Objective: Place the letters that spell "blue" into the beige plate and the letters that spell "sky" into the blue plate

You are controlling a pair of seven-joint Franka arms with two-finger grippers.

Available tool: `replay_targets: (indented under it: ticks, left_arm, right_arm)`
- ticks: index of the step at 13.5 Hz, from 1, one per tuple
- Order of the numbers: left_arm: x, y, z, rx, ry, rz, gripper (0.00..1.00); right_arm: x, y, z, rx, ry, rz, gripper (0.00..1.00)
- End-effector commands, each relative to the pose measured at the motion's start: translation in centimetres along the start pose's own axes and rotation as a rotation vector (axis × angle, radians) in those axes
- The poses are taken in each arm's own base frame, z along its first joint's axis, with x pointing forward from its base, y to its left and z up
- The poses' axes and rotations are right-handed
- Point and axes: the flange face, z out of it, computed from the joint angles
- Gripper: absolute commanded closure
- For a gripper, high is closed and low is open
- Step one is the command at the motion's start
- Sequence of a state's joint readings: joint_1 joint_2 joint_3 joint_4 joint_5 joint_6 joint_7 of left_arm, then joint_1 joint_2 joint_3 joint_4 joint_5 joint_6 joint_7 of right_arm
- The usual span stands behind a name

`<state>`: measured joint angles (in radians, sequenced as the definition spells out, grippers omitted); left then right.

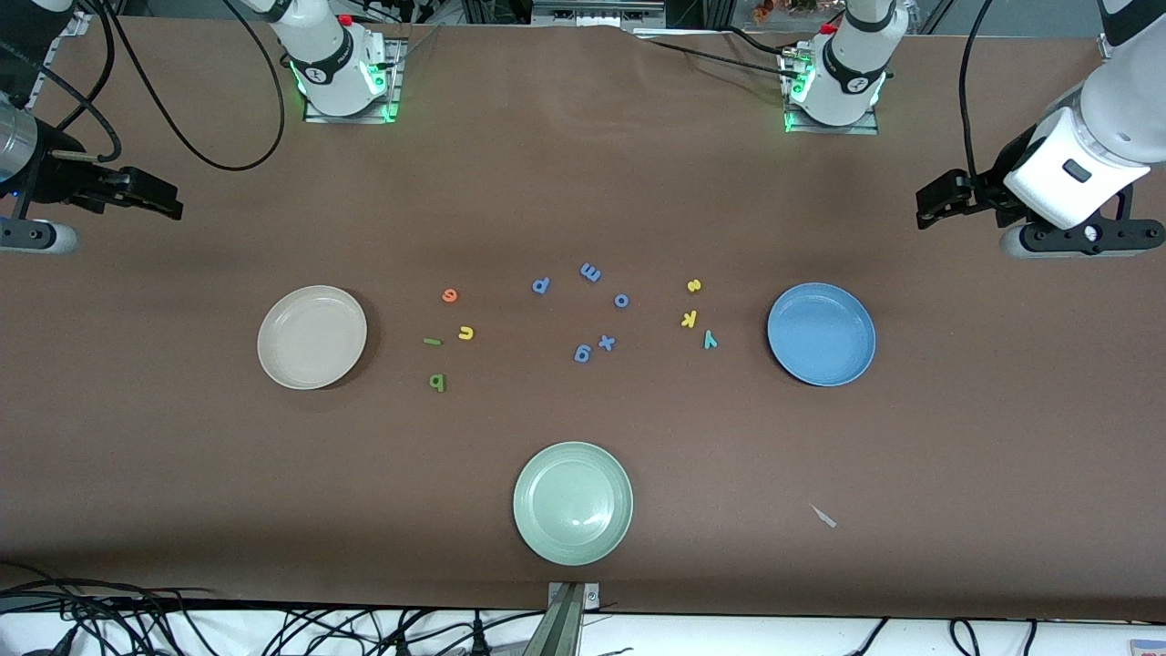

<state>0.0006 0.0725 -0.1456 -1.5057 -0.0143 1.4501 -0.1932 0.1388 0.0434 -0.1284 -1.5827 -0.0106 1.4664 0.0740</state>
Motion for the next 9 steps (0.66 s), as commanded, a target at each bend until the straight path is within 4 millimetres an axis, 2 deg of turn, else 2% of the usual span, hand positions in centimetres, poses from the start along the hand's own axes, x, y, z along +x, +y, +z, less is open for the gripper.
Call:
replay_targets:
  ticks: [1, 6, 9]
  left_arm:
    - [0.04, -0.12, -0.53, 0.010, -0.002, 0.006, 0.00]
    - [0.04, -0.12, -0.60, 0.010, 0.000, 0.007, 0.00]
    - [0.01, 0.04, -0.60, 0.010, 0.000, 0.009, 0.00]
  right_arm:
    - [-0.51, -0.15, -0.62, -0.011, 0.001, -0.001, 0.00]
    - [-0.48, 0.29, -0.61, -0.011, 0.001, 0.001, 0.00]
    - [-0.64, -0.19, -0.76, -0.012, 0.003, -0.005, 0.00]
